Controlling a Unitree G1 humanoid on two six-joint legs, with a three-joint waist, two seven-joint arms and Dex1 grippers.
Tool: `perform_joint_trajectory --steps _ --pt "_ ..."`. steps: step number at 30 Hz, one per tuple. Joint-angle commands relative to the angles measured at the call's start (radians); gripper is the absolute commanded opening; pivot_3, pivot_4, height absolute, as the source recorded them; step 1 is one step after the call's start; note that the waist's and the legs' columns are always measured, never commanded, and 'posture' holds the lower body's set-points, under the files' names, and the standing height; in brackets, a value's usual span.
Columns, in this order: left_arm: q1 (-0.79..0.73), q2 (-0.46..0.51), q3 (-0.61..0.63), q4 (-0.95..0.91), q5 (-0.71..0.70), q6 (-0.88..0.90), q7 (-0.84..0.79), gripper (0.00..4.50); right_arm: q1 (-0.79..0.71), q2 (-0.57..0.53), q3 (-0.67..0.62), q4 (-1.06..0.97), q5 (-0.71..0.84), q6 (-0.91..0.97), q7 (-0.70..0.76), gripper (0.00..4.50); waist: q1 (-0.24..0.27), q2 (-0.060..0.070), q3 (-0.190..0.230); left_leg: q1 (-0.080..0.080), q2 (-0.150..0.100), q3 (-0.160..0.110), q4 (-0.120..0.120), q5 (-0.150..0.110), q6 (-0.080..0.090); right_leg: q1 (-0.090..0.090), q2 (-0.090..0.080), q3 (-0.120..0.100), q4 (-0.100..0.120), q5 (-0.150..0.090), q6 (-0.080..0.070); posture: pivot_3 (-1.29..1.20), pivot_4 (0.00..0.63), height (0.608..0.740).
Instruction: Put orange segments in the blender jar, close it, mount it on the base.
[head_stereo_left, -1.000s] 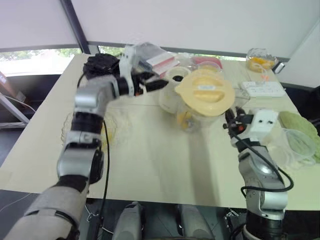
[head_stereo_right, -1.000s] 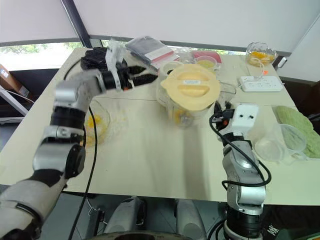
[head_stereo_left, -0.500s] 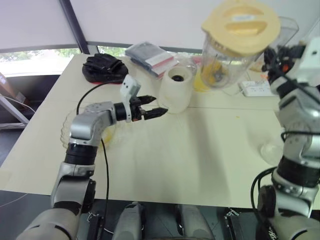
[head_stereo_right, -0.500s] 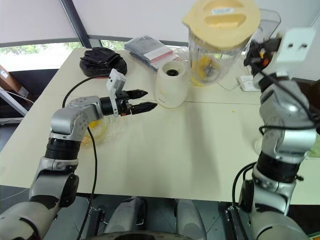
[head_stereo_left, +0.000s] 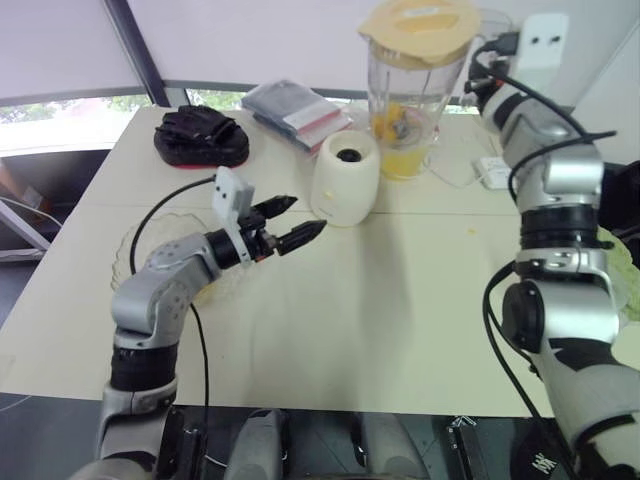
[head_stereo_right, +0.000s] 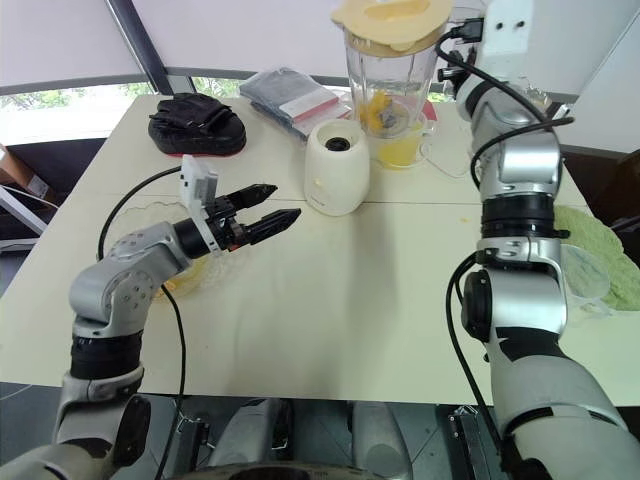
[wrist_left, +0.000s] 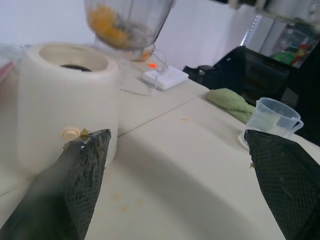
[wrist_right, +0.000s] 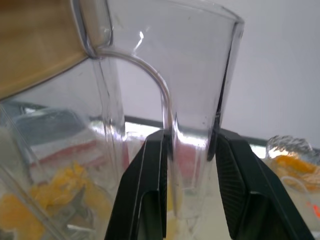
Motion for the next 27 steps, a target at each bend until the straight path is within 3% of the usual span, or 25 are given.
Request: perform_joint_trajectory --steps 1,14,27 --pt "0.03 0.0 0.036 -0.087 -0.041 -0.018 0.053 4.46 -0.105 0.021 -0.009 0.035 0.007 -0.084 -0.001 0.81 -0.006 0.0 0.0 0.0 0.0 0.0 0.0 0.0 0.0 0.0 0.0 0.0 -0.001 0.0 0.0 0.0 0.15 0.74" --pt "0.079 0.043 0.002 -0.124 -0.043 -0.032 0.11 4.46 -0.233 0.104 -0.029 0.186 0.018 -0.142 -0.028 0.81 -0.022 0.001 0.0 0.001 0.001 0.0 0.0 0.001 -0.002 0.0 0.001 0.0 0.001 0.001 -0.002 0.0 0.15 0.74" --pt "0.076 0.08 -0.006 -0.107 -0.06 -0.037 0.107 4.46 -0.183 0.165 -0.024 0.105 0.039 -0.06 -0.056 0.81 -0.024 0.001 0.0 0.0 0.001 0.0 0.0 0.002 -0.003 0.0 0.001 -0.001 0.0 0.001 -0.002 0.0 0.15 0.74"
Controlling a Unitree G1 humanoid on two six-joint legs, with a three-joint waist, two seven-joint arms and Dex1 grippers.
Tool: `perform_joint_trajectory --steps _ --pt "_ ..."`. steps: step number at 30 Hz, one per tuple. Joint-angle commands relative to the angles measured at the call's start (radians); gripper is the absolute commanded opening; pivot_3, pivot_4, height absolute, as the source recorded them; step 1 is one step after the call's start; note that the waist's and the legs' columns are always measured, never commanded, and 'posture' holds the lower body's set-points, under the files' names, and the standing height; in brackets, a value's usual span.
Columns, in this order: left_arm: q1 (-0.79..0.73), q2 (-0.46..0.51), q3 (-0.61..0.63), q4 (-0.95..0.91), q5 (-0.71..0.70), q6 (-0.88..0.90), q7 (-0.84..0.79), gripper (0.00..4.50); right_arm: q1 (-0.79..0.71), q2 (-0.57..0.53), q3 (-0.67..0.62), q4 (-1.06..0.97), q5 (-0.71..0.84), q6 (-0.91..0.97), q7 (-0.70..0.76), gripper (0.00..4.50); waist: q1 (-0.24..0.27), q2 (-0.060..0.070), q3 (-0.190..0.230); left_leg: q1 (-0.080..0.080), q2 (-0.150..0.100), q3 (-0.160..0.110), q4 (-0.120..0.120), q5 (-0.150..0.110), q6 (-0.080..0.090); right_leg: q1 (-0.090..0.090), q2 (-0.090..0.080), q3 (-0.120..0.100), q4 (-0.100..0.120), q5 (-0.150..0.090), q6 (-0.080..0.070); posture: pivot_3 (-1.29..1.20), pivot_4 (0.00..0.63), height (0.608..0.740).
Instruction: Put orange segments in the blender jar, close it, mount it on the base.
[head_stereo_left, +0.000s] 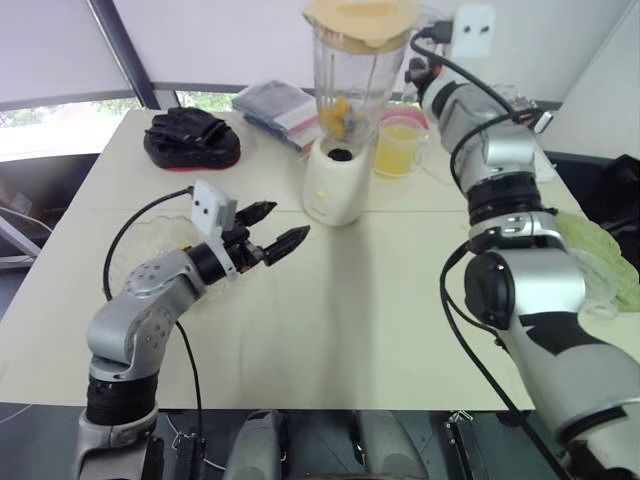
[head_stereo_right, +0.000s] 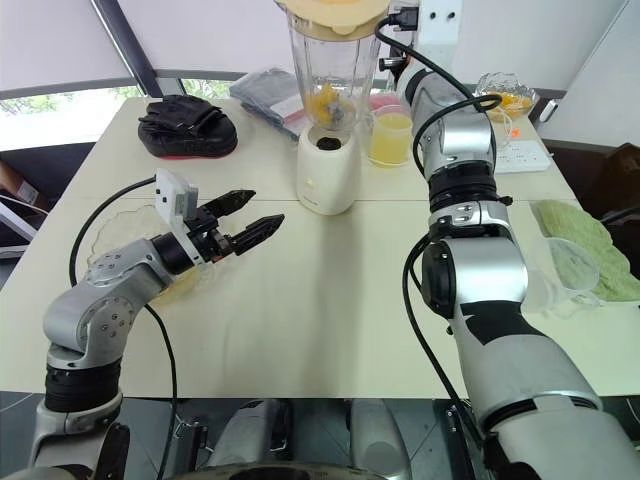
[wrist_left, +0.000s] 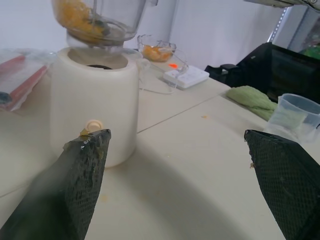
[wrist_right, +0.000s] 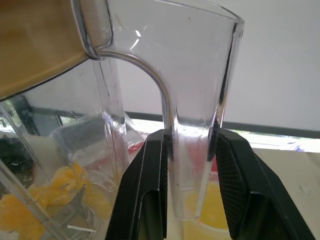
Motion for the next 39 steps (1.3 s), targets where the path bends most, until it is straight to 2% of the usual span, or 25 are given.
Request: perform_joint_trajectory --steps 1,12,20,39 --pt "-0.007 0.015 0.0 -0.026 -0.018 -0.011 -0.001 4.46 -0.015 0.007 -0.019 -0.134 0.029 0.011 -0.008 0.81 0.0 0.0 0.0 0.0 0.0 0.0 0.0 0.0 0.0 0.0 0.0 0.0 0.0 0.0 0.0 0.0 0.15 0.74" --pt "-0.018 0.025 -0.014 0.004 -0.013 -0.021 -0.005 4.46 0.079 0.031 0.007 -0.321 0.016 0.131 -0.027 0.81 0.001 0.0 0.0 0.0 0.0 0.0 0.0 0.0 0.0 0.0 0.0 0.0 0.0 0.0 0.0 0.0 0.15 0.74" --pt "-0.03 0.028 -0.03 0.026 -0.009 -0.033 -0.01 4.46 0.117 0.018 0.017 -0.381 0.007 0.169 -0.024 0.81 0.0 0.0 0.0 0.0 0.0 0.0 0.0 0.0 0.0 0.0 0.0 0.0 0.0 0.0 0.0 0.0 0.15 0.74" --pt "-0.033 0.037 -0.052 0.033 -0.008 -0.039 -0.01 4.46 0.152 0.017 0.02 -0.289 -0.003 0.149 -0.013 0.81 0.001 0.0 0.0 0.0 0.0 0.0 0.0 0.0 0.0 0.0 0.0 0.0 0.0 0.0 0.0 0.0 0.15 0.74"
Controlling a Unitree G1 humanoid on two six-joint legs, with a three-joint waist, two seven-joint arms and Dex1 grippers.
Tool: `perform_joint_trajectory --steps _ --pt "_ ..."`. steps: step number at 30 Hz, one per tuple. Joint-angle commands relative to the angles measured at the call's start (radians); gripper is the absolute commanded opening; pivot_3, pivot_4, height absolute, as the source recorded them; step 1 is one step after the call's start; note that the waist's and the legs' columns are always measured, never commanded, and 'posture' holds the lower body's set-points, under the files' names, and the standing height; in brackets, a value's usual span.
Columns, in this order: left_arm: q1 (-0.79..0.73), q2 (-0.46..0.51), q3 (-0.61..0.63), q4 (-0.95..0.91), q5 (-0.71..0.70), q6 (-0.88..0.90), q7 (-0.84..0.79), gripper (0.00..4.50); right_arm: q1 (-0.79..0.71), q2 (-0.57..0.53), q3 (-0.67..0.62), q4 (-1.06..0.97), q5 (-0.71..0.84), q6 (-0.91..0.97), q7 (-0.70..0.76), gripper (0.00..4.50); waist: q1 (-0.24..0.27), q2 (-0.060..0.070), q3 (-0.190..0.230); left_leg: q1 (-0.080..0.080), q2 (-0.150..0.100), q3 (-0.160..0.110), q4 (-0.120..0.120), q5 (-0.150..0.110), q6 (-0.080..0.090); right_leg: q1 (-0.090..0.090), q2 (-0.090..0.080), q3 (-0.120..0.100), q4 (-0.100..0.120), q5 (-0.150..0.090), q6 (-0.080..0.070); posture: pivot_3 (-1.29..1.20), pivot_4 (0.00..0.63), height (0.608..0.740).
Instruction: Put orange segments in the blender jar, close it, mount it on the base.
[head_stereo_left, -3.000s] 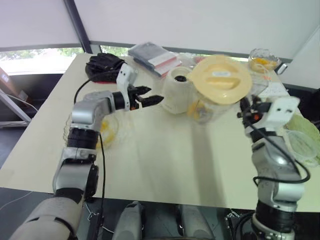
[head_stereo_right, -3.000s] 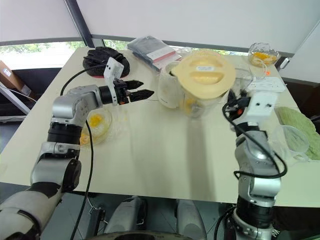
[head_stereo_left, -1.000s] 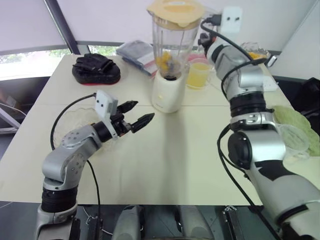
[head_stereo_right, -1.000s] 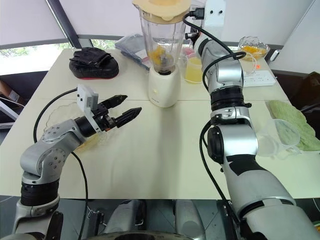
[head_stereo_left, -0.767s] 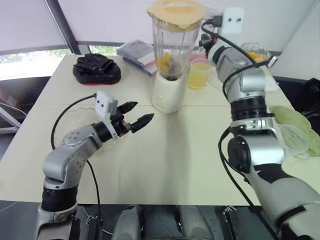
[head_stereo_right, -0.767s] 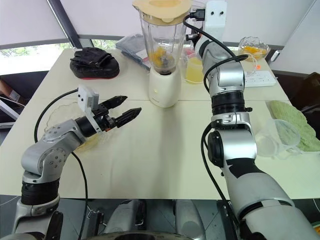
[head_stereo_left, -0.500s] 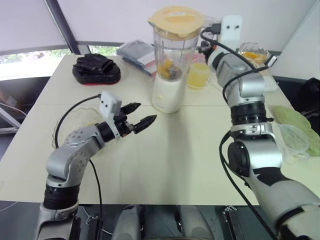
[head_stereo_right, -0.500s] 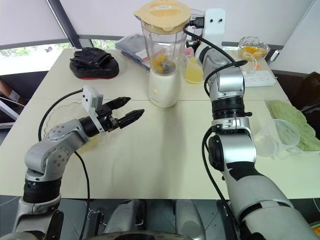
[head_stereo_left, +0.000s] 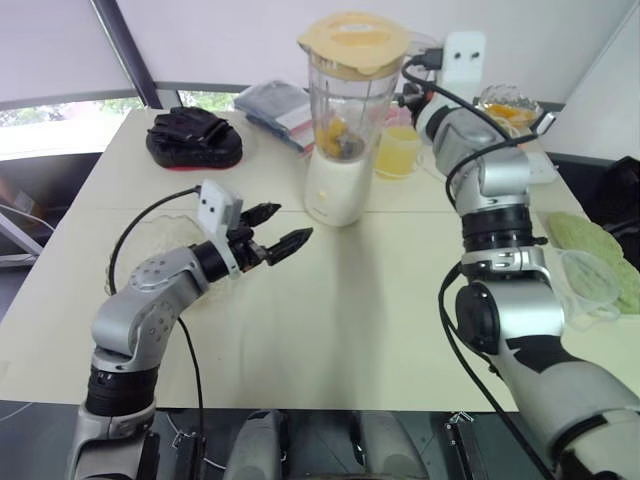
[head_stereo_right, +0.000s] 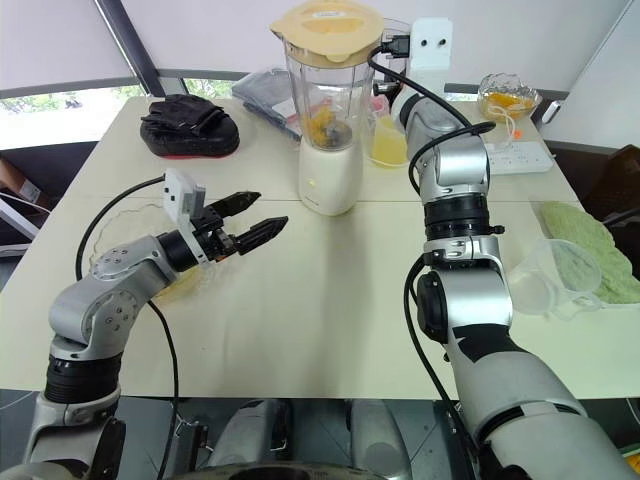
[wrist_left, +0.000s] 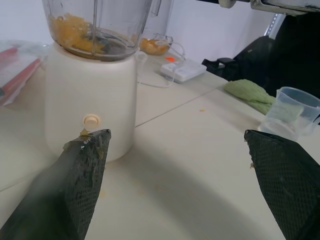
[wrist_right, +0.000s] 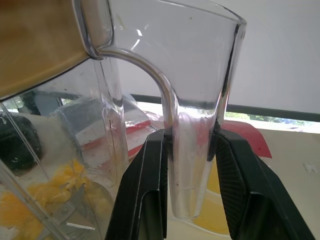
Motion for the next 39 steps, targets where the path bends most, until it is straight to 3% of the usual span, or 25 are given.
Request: perform_joint_trajectory --steps 1,17,24,33,39 --pt "-0.006 0.008 -0.008 -0.026 0.004 -0.017 -0.001 4.46 -0.009 -0.019 0.007 0.019 -0.012 -0.032 0.018 0.81 0.0 0.0 0.0 0.0 0.0 0.0 0.0 0.0 0.0 0.0 0.0 0.0 0.0 0.0 0.0 0.0 0.15 0.74" --pt "-0.002 0.007 -0.026 -0.02 0.017 -0.036 -0.004 4.46 -0.024 -0.037 0.018 0.133 -0.026 -0.08 0.039 0.81 0.001 0.0 0.0 0.002 0.0 0.0 0.001 0.0 0.0 0.002 0.0 0.0 0.0 0.0 0.0 0.0 0.15 0.74" --pt "-0.007 0.013 -0.026 -0.015 0.015 -0.033 -0.011 4.5 -0.014 -0.038 0.02 0.117 -0.024 -0.074 0.041 4.27 0.0 0.0 0.0 0.002 0.0 0.0 0.001 0.0 0.0 0.002 0.0 0.0 0.0 0.0 0.0 0.0 0.15 0.74" --pt "-0.016 0.008 -0.032 -0.008 0.017 -0.034 -0.01 4.5 0.064 -0.047 0.036 0.03 -0.036 -0.044 0.046 4.27 0.0 0.0 0.0 0.002 0.0 0.0 0.001 0.0 0.0 0.002 0.0 0.0 0.0 0.0 0.0 0.0 0.15 0.74" --pt "-0.015 0.017 -0.024 -0.015 0.007 -0.021 -0.012 4.5 0.227 -0.041 0.037 -0.21 -0.019 0.077 0.051 4.27 0.002 0.0 0.0 0.002 0.0 -0.001 0.001 0.0 0.0 0.002 0.0 0.0 0.0 0.0 0.0 0.0 0.15 0.74"
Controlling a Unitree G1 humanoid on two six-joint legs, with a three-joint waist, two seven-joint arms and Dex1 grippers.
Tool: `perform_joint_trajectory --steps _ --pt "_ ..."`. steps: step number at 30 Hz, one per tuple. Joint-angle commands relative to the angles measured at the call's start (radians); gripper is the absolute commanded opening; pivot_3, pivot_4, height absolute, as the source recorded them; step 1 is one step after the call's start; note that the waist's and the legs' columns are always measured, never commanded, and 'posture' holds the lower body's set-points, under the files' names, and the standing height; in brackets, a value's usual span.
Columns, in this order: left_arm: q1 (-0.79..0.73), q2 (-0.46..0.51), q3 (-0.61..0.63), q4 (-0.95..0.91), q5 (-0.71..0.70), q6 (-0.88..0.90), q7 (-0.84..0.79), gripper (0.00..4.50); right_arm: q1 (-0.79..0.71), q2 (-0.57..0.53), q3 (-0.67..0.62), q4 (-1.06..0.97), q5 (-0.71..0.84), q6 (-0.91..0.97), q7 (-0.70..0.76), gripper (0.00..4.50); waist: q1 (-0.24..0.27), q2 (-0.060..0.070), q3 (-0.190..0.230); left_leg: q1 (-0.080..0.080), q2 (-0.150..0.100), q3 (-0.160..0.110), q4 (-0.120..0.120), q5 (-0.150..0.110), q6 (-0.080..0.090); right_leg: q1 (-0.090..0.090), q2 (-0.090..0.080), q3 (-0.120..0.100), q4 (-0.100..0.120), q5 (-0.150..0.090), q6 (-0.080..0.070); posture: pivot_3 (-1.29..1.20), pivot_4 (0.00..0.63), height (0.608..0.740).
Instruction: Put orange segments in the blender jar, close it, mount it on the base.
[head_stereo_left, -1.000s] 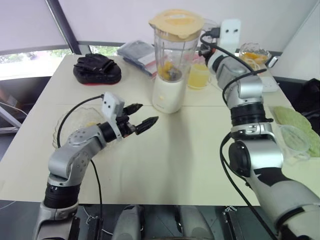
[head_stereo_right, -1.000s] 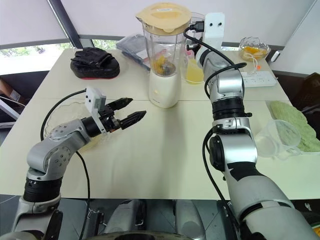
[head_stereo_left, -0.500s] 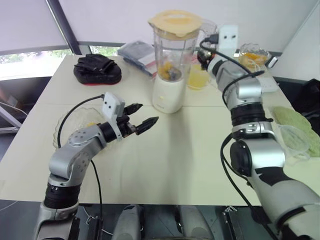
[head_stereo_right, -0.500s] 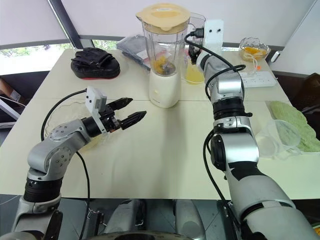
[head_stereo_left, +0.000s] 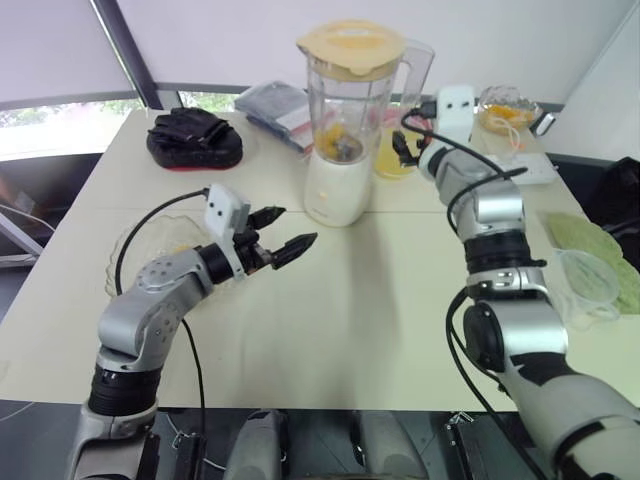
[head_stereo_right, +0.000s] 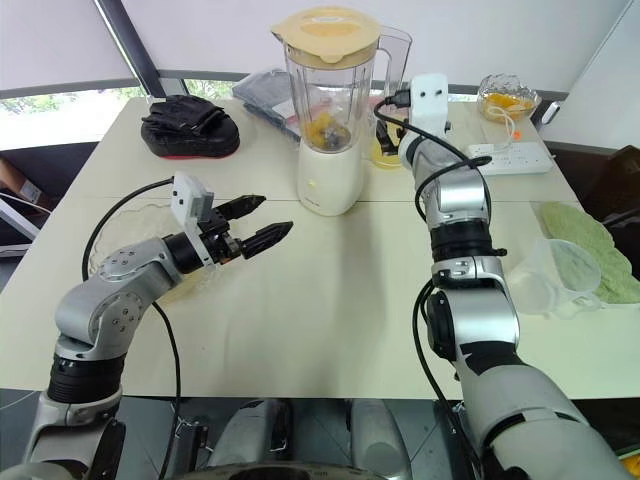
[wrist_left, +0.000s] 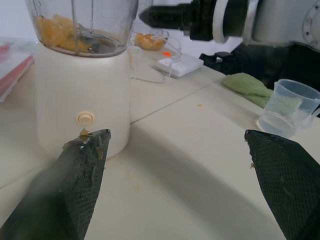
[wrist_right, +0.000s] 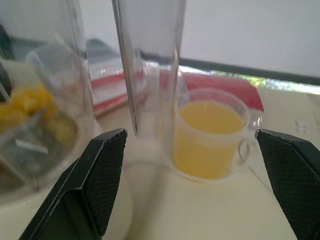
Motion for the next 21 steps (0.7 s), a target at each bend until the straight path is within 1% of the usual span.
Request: perform_joint_trajectory --steps 1,3,6,9,12,14,16,19,21 --pt "-0.017 0.018 0.014 -0.024 -0.015 0.002 -0.01 4.5 0.085 -0.011 -0.004 -0.227 0.021 0.086 0.013 4.27 0.001 0.0 0.0 0.0 0.0 0.0 0.0 0.0 0.0 0.0 0.0 0.0 0.0 0.0 0.0 0.0 0.15 0.74" --pt "-0.025 0.027 0.022 -0.025 -0.022 0.012 -0.012 4.5 0.157 -0.024 -0.01 -0.365 0.041 0.154 0.035 4.27 0.001 0.0 0.0 0.0 0.0 0.0 0.0 0.0 0.0 0.0 0.0 0.0 0.0 0.0 0.0 0.0 0.15 0.74" --pt "-0.036 0.042 0.03 -0.025 -0.029 0.023 -0.013 4.5 0.263 -0.07 -0.024 -0.592 0.107 0.219 0.123 4.27 0.003 0.0 0.0 0.0 0.0 0.0 0.0 0.0 0.0 0.0 0.0 0.0 0.0 0.0 0.0 0.0 0.15 0.74" --pt "-0.04 0.063 0.034 -0.033 -0.037 0.033 -0.016 4.5 0.383 -0.138 -0.083 -0.834 0.223 0.3 0.221 4.27 0.009 0.0 0.0 0.0 0.0 0.0 0.0 0.0 0.0 0.0 0.001 0.0 0.0 0.0 0.0 0.0 0.15 0.74" --pt "-0.038 0.077 0.041 -0.038 -0.044 0.044 -0.016 4.5 0.498 -0.213 -0.139 -1.006 0.314 0.317 0.312 4.27 0.016 0.0 0.0 0.0 0.0 -0.001 0.0 0.0 0.0 0.001 0.001 0.0 0.0 0.0 0.0 0.0 0.15 0.74" --pt "-0.028 0.079 0.054 -0.048 -0.052 0.057 -0.002 4.5 0.605 -0.261 -0.228 -1.134 0.402 0.366 0.358 4.27 0.022 -0.001 0.0 0.0 0.0 -0.001 0.0 0.0 0.0 0.001 0.001 0.0 -0.001 0.0 0.0 0.0 0.15 0.74" --pt "-0.016 0.085 0.065 -0.063 -0.064 0.067 0.0 4.5 0.686 -0.296 -0.315 -1.222 0.486 0.4 0.392 4.27 0.025 -0.001 0.0 0.001 0.0 -0.001 0.0 0.0 0.0 0.001 0.002 0.0 -0.001 -0.001 0.0 0.0 0.15 0.74" --pt "-0.005 0.102 0.071 -0.083 -0.075 0.081 -0.003 4.5 0.795 -0.355 -0.457 -1.306 0.635 0.45 0.451 4.27 0.026 -0.001 0.0 0.001 0.0 -0.001 0.002 0.0 0.0 0.002 0.001 0.0 -0.001 -0.001 0.0 0.0 0.15 0.74" --pt "0.003 0.107 0.077 -0.099 -0.094 0.092 -0.003 4.5 0.858 -0.384 -0.541 -1.335 0.726 0.48 0.462 4.27 0.026 -0.002 0.0 0.002 0.0 -0.001 0.002 0.0 0.0 0.003 0.001 0.0 -0.002 -0.001 0.0 0.0 0.15 0.74"
